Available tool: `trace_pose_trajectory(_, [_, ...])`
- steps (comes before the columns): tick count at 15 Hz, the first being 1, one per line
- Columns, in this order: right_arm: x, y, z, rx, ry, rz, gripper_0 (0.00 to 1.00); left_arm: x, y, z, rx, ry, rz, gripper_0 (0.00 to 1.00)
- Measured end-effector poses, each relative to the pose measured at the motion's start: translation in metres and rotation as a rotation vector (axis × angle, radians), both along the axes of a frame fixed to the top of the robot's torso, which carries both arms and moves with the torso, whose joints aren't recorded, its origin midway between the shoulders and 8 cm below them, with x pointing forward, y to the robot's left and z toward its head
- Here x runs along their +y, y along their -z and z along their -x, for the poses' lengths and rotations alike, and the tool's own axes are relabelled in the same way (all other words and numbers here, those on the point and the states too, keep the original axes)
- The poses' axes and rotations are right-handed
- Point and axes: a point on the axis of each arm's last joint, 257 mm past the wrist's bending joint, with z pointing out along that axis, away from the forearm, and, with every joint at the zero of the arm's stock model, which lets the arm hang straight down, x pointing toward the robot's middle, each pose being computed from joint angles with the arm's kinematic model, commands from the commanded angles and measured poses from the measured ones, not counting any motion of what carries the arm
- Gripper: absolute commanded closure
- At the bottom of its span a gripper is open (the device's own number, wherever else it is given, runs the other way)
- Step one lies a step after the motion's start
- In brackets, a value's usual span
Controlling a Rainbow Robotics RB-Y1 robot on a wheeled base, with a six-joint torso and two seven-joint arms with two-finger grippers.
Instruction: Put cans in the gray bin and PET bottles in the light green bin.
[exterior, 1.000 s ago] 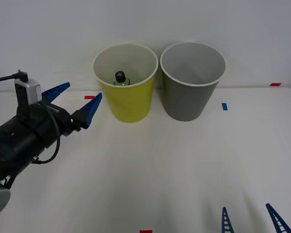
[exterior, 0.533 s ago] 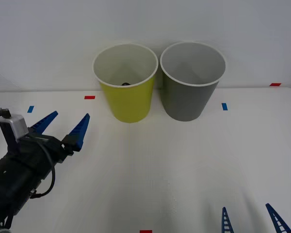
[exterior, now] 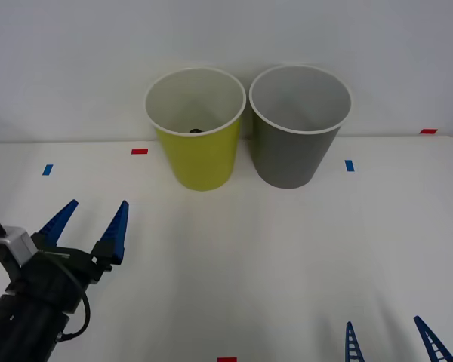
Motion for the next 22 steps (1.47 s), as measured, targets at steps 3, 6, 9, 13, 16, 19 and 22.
trace_pose_trajectory(3, [0.0,0.0,0.0,0.0,0.0,0.0,0.0,0.003,0.04,0.037,0.032,0.003,0.003,0.0])
trace_pose_trajectory(6, [0.0,0.0,0.0,0.0,0.0,0.0,0.0,0.008,0.061,0.071,0.048,-0.002,-0.075,0.0])
trace_pose_trajectory(9, [0.0,0.0,0.0,0.0,0.0,0.0,0.0,0.031,0.08,0.086,0.039,-0.085,-0.121,0.0])
trace_pose_trajectory(13, [0.0,0.0,0.0,0.0,0.0,0.0,0.0,0.069,0.096,0.108,0.08,-0.228,-0.2,0.0])
trace_pose_trajectory(16, [0.0,0.0,0.0,0.0,0.0,0.0,0.0,0.082,0.11,0.133,0.14,-0.264,-0.21,0.0])
trace_pose_trajectory(19, [0.0,0.0,0.0,0.0,0.0,0.0,0.0,0.084,0.117,0.145,0.17,-0.273,-0.212,0.0])
trace_pose_trajectory(22, [0.0,0.0,0.0,0.0,0.0,0.0,0.0,0.084,0.118,0.147,0.173,-0.273,-0.212,0.0])
